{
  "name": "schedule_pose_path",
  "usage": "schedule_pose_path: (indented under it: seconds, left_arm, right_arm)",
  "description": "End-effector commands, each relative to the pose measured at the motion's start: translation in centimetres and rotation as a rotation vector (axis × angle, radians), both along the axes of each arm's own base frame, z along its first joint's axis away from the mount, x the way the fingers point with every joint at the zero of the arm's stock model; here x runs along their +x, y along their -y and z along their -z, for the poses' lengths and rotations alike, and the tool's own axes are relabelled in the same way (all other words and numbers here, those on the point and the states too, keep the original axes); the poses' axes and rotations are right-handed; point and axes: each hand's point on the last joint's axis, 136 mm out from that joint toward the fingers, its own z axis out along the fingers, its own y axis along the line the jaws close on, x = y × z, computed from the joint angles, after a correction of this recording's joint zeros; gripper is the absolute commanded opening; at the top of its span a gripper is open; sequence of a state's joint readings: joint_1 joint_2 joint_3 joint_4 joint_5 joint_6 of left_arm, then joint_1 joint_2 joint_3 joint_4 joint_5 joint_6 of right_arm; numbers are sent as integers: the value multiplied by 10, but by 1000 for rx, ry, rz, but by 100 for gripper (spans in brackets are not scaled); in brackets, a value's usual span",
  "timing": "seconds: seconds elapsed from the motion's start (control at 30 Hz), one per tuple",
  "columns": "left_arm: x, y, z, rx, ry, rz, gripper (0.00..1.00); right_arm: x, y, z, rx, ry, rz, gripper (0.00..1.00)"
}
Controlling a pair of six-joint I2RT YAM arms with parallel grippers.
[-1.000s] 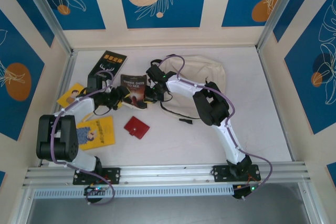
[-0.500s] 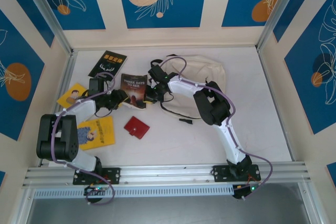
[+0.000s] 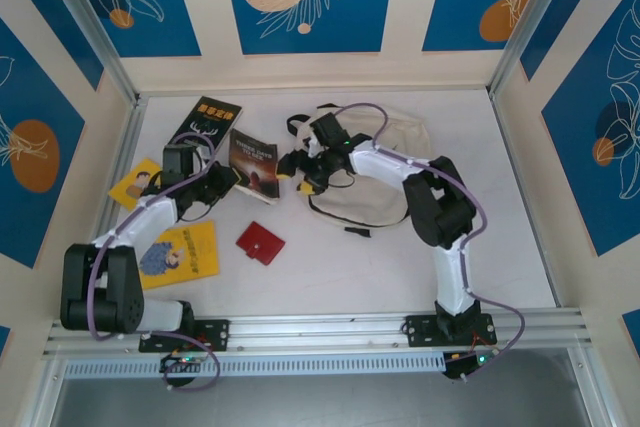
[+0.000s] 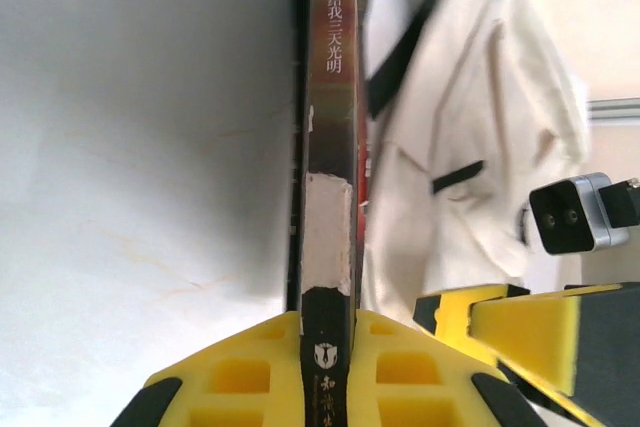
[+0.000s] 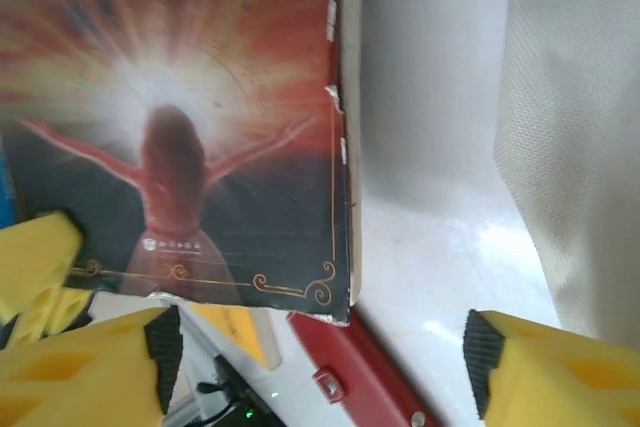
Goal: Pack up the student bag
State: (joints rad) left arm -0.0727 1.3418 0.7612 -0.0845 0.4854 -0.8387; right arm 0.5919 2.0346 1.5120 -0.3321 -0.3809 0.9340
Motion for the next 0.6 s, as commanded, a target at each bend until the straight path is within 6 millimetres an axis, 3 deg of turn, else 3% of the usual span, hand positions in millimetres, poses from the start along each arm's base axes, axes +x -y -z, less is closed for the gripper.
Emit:
schedule_pose_path:
  seconds: [0.0,0.2,0.57]
  left_arm:
    - [8,16,-63,-124,133,38,0]
    - [6,27,-117,-265,230,52,0]
    - [0,37,-180,-430,335,85,0]
  right_arm:
    - [4,1,-45,172,25,-4,83]
    - [13,4,-81,344,17,5,90]
    - [20,-10,-103,495,-29,-35,92]
